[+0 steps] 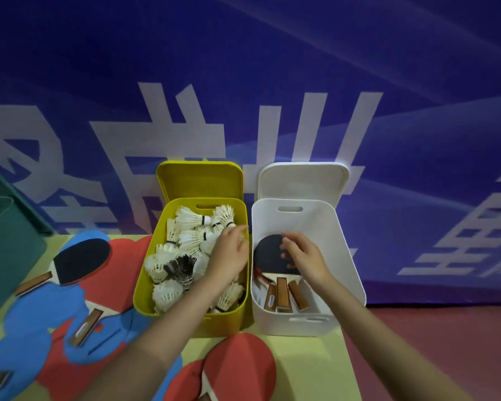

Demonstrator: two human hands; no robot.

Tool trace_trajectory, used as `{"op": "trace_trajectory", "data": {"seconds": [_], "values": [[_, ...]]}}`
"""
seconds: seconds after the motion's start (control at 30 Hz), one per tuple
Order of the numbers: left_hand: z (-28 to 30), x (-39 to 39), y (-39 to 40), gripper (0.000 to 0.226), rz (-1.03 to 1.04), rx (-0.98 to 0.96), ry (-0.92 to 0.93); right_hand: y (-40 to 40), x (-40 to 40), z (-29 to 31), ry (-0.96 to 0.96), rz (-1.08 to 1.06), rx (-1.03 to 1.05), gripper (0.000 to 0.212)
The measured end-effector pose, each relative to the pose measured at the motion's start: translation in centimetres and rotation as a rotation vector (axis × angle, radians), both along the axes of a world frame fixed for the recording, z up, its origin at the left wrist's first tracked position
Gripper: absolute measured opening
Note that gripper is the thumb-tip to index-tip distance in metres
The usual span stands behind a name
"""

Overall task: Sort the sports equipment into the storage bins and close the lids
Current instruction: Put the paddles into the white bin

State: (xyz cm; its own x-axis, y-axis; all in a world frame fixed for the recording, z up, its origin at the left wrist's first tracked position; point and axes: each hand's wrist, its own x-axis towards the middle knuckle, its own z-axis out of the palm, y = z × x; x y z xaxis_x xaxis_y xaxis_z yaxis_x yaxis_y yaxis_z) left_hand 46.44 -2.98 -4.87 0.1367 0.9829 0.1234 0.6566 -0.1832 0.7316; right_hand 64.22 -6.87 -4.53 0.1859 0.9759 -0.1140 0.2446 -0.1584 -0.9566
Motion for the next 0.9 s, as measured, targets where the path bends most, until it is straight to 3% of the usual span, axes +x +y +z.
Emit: {"op": "trace_trajectory", "data": {"seconds": [0.1, 0.2, 0.4, 0.47, 0.53, 0.63, 0.7, 0.77, 0.9], "values": [[1.1, -2.0, -2.5, 0.033, -0.017, 0.022, -0.174, -3.9, -2.9, 2.4, 0.153, 0.072, 0.029, 0.021], [1.3, -4.5, -5.9, 0.032, -0.009, -0.027, -0.325, -7.2, -5.7, 2.7, 0.166, 0.163, 0.004, 0.022], [-1.5, -10.2, -13.6, 0.031, 0.083, -0.137, -0.405, -11.4, -10.1, -2.8, 0.15, 0.278, -0.121, 0.019], [-3.9, -12.3, -15.7, 0.029, 0.147, -0.2, -0.384, -12.7, -11.0, -6.3, 0.118, 0.274, -0.181, 0.018], [-6.5, -14.3, -17.3, 0.027, 0.221, -0.28, -0.327, -14.0, -11.3, -10.3, -0.01, 0.207, -0.215, 0.03], [-9.9, -16.8, -18.0, 0.028, 0.299, -0.373, -0.235, -15.6, -11.0, -14.9, -0.472, -0.002, -0.406, 0.072], [-11.4, -18.5, -17.7, 0.028, 0.347, -0.408, -0.187, -16.4, -11.4, -16.1, -0.636, -0.142, -0.586, 0.094], [-12.5, -20.1, -17.1, 0.028, 0.372, -0.425, -0.148, -16.5, -12.3, -16.3, -0.621, -0.188, -0.673, 0.104], [-13.3, -23.4, -14.7, 0.031, 0.373, -0.397, 0.019, -15.5, -12.8, -16.8, -0.555, -0.321, -0.72, 0.101]]}}
